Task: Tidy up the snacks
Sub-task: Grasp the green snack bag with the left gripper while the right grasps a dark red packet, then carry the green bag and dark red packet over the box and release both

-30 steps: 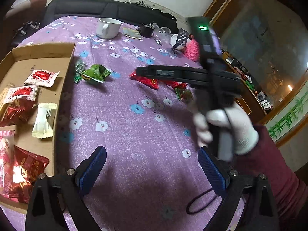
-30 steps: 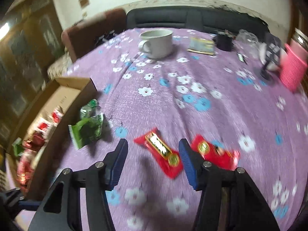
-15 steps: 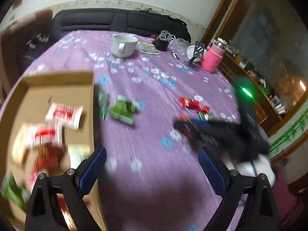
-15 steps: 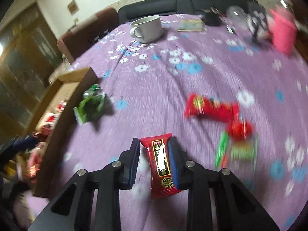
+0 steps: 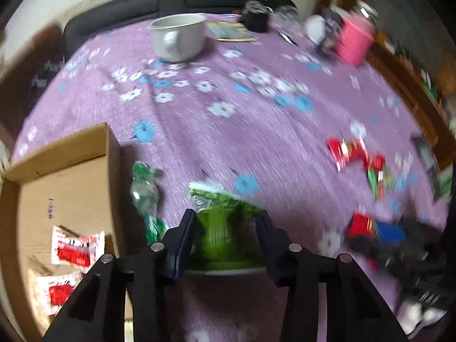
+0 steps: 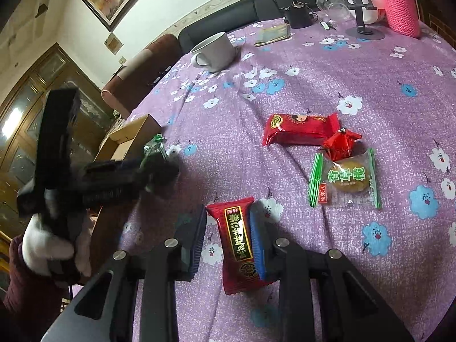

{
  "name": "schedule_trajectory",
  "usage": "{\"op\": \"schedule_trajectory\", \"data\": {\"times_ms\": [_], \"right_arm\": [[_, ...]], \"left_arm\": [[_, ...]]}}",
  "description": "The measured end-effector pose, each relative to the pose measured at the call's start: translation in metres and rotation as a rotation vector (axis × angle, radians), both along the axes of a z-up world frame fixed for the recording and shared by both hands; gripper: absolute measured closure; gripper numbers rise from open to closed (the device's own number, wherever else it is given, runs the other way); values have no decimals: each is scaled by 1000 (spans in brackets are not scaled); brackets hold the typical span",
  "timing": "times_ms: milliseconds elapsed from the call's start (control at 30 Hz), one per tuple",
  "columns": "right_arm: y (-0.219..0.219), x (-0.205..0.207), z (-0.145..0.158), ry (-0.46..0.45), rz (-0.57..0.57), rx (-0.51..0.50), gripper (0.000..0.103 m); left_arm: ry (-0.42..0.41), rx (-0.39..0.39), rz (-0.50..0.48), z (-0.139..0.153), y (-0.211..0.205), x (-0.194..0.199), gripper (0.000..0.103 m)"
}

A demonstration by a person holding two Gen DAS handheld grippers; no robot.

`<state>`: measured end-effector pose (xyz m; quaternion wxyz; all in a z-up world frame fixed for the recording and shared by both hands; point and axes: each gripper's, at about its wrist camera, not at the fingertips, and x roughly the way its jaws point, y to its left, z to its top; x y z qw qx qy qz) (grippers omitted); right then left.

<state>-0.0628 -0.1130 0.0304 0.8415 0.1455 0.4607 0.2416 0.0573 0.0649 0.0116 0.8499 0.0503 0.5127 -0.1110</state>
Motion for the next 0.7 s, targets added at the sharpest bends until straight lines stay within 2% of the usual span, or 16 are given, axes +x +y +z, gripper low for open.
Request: {"op": "schedule_trajectory", "data": {"times_ms": [133,233,300,367,400,533,600,700], "right_arm": [[3,-4,1,-9,0,-28,75],[3,-4,1,-13,0,-32,75],[3,-4,1,-16,7,-36,74],[6,-5,2,-25,15,-52,73],[7,-6,2,-30,18,-60,73],[13,-9,3,-63,34,-121,75],[15,-11,3,-78,26,-157,84],[12,-12,2,-79,7,-141,85]], "left_arm": [[-18,30,-39,-2,-14,-18,61],[-40,26,-31,-4,-17,-18,55],[-52,26,-20,-4,-19,-19,55],[-62,28,-14,-4,-20,-21,62],[-64,16,-11,-2,-19,-23,72],[-74,-57,15,5,-8,-35,72],[-78,-87,30,8,-2,-43,72],[-96,-150,50,19,10,-61,72]]}}
